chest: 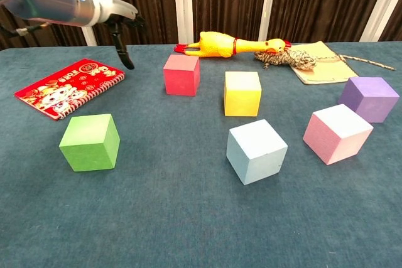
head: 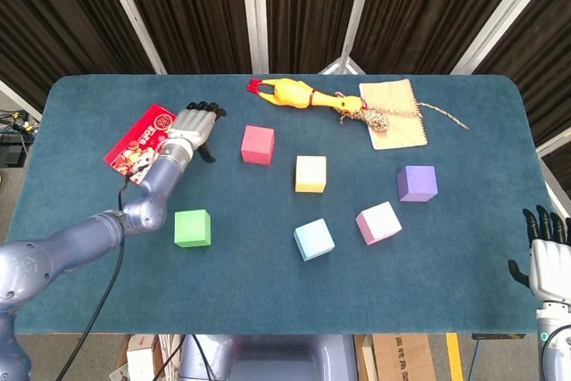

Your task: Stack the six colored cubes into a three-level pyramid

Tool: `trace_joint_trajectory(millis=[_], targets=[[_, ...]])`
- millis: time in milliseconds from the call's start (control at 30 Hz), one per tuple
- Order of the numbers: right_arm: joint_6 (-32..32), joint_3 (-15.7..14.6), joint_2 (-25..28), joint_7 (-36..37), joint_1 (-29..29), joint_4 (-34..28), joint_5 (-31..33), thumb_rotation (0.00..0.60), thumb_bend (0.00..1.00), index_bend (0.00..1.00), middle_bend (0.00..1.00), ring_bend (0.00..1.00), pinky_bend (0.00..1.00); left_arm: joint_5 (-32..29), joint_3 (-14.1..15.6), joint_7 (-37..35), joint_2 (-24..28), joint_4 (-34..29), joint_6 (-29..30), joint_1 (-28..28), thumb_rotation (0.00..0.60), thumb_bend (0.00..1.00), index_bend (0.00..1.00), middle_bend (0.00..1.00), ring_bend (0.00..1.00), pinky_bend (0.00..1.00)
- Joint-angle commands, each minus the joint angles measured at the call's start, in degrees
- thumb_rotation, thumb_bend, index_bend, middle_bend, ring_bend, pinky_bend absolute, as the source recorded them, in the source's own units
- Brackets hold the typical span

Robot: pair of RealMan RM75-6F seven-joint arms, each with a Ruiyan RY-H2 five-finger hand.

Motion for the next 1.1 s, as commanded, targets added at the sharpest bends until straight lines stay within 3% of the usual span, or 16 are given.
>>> trace_joint_trajectory(millis=[33, 667, 867, 1100], targets=[[-0.2, 0.0, 0.1, 0.1, 0.0, 0.0, 0.5, 0.6, 0.28, 0.11, 0.07, 0.07, 0.0, -1.1, -1.2, 0.1, -2.0, 1.5, 0.1, -0.9, 0.6, 0.12, 0.14, 0.02, 0.0, 0.02], [-1.3, 0.3, 0.6, 1.7, 0.1, 0.9, 2.0, 0.6, 0.28, 0.11, 0.07, 0.07, 0.0, -7.9, -4.8, 6.3, -13.8, 13.8, -0.6, -5.3, 0.6, 0.12, 0.11, 0.0, 0.0, 0.02], [-1.7, 0.3, 0.6, 1.6, 0.1, 1.1, 2.7, 0.6, 0.28, 0.11, 0.07, 0.07, 0.0, -7.7, -6.3, 7.6, -18.9, 20.5, -3.2, -6.3, 0.6, 0.12, 0.11, 0.01, 0.0, 0.02], [-1.0, 0.4, 1.0, 1.9, -0.2, 0.8, 2.8, 0.6, 0.28, 0.11, 0.07, 0.07, 0.0, -4.9, -8.2, 7.7, -23.1, 25.9, -4.9, -6.8, 0.6, 0.12, 0.11, 0.09, 0.06, 0.11]])
